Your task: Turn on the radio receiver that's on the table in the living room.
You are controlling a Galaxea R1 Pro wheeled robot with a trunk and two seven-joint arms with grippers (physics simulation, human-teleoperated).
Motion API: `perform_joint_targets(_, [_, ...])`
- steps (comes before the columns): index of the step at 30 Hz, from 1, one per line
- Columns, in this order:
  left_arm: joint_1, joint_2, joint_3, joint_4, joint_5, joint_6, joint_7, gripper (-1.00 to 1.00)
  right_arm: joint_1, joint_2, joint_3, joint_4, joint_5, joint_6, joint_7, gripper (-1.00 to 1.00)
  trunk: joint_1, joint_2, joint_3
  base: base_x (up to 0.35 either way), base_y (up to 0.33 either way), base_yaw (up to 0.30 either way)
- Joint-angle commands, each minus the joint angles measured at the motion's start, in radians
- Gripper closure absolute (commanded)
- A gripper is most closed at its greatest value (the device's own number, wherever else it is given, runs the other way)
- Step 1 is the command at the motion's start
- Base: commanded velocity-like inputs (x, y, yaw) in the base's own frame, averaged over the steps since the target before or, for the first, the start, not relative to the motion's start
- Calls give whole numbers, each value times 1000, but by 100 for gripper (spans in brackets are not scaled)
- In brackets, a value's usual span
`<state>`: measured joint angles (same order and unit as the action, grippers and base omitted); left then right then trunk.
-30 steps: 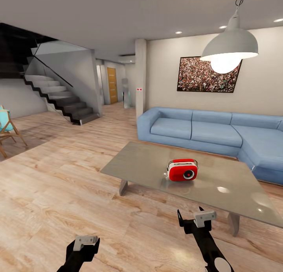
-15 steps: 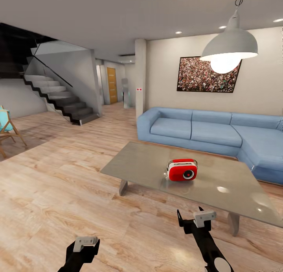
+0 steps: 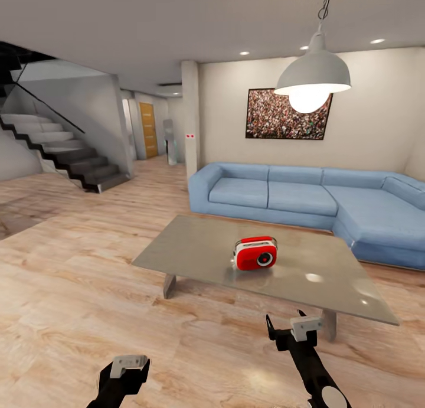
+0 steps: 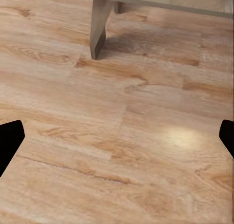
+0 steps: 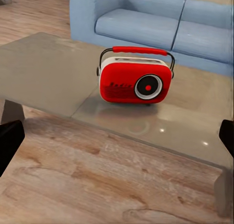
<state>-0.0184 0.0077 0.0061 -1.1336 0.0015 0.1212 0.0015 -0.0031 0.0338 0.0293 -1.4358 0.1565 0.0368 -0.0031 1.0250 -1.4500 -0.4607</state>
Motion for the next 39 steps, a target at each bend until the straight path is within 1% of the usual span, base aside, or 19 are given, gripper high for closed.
perform_joint_targets(1, [0,0,0,0,0,0,0,-100,0,0,0,0,0,0,0,-100,0,0,1,0,0,-258])
perform_joint_targets(21, [0,0,0,0,0,0,0,-100,0,0,0,0,0,0,0,-100,0,0,18,0,0,-249])
perform_joint_targets(39, [0,0,0,0,0,0,0,-100,0,-2,0,0,0,0,1,-100,0,0,34,0,0,-207])
